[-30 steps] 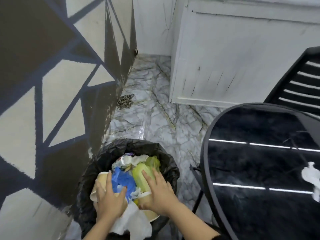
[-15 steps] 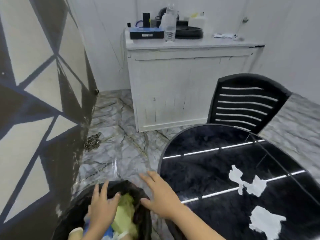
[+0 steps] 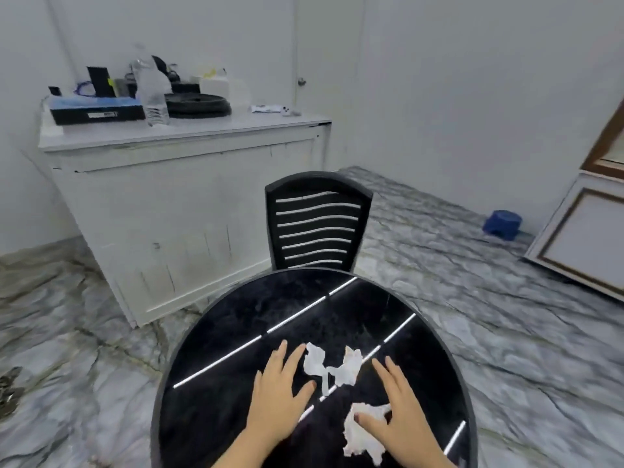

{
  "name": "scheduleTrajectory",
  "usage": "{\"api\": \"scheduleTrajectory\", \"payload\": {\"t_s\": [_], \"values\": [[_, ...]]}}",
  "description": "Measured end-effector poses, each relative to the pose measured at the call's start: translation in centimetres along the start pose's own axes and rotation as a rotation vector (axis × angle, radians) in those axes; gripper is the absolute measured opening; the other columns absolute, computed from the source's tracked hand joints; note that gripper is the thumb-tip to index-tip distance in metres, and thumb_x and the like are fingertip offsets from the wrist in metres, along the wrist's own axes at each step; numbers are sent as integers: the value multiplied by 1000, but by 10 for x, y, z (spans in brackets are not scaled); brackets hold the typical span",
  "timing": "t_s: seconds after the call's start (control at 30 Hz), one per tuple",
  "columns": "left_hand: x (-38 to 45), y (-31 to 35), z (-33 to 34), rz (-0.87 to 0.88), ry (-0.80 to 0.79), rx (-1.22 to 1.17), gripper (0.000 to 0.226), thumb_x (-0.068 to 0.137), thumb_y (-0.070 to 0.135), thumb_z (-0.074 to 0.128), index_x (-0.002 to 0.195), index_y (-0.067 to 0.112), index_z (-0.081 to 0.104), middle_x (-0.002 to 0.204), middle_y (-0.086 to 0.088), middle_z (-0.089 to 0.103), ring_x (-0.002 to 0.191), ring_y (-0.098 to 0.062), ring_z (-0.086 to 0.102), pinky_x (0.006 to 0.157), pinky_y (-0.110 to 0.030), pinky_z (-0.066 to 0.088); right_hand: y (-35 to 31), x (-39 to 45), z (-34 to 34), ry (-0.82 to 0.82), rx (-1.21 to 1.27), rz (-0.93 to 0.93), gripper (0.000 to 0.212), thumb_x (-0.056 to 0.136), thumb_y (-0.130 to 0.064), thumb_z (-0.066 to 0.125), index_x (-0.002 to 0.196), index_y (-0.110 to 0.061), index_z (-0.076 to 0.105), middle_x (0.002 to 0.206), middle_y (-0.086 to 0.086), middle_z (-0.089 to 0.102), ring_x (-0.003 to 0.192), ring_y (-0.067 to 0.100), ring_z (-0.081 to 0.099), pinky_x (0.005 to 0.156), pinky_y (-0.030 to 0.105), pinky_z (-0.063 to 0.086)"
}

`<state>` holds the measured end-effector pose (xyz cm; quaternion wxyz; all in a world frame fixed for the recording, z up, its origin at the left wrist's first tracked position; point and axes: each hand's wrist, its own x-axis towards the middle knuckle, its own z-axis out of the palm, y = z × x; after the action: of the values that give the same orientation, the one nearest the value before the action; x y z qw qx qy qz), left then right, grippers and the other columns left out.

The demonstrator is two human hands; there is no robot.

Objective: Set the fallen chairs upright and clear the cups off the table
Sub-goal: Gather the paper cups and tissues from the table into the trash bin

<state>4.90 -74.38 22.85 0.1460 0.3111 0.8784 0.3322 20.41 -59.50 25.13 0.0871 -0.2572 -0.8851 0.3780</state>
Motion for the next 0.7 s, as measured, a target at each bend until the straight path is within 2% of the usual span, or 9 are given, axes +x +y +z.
{"api": "scheduleTrajectory", "payload": {"t_s": [0.23, 0.37, 0.47, 0.53, 0.63, 0.7], "values": [[23, 20, 41, 37, -104, 93, 63, 89, 55, 42, 143, 43, 12, 159, 10, 1, 146, -10, 2, 118, -49, 4, 34, 8, 1, -149, -150, -28, 108, 64, -63, 62, 135, -43, -17, 152, -15, -24, 142, 8, -18, 119, 39, -1], [36, 20, 58, 26, -84, 166, 61, 89, 54, 41, 143, 43, 14, 159, 8, 2, 146, -11, -3, 118, -49, 4, 40, 16, 15, -183, -199, 4, 118, 65, -63, 62, 138, -27, -23, 150, -10, -28, 143, 12, -20, 118, 36, -5], [48, 18, 70, 25, -54, 224, 58, 90, 55, 37, 142, 45, 14, 160, 5, 0, 147, -16, -5, 119, -45, 1, 45, 22, 27, -239, -258, 29, 124, 67, -72, 59, 132, -14, -29, 147, -7, -32, 142, 14, -23, 116, 34, -8], [55, 15, 78, 36, -36, 241, 57, 89, 55, 36, 142, 46, 14, 160, 3, 0, 147, -17, -3, 119, -44, 2, 50, 24, 35, -263, -269, 34, 125, 66, -74, 56, 135, -13, -28, 145, -7, -35, 141, 14, -25, 114, 29, -15], [63, 11, 89, 42, -36, 278, 57, 89, 57, 34, 141, 49, 14, 160, 2, 1, 147, -17, -2, 119, -43, 2, 56, 23, 44, -240, -310, 14, 116, 65, -74, 51, 143, -23, -19, 141, -11, -35, 138, 11, -29, 94, 12, -35], [66, 8, 95, 50, -44, 318, 54, 91, 54, 32, 141, 49, 13, 160, 4, 4, 147, -19, -2, 119, -44, 3, 59, 23, 48, -207, -317, 3, 105, 69, -72, 46, 146, -28, -10, 143, -15, -31, 136, 7, -30, 91, 10, -36]]}}
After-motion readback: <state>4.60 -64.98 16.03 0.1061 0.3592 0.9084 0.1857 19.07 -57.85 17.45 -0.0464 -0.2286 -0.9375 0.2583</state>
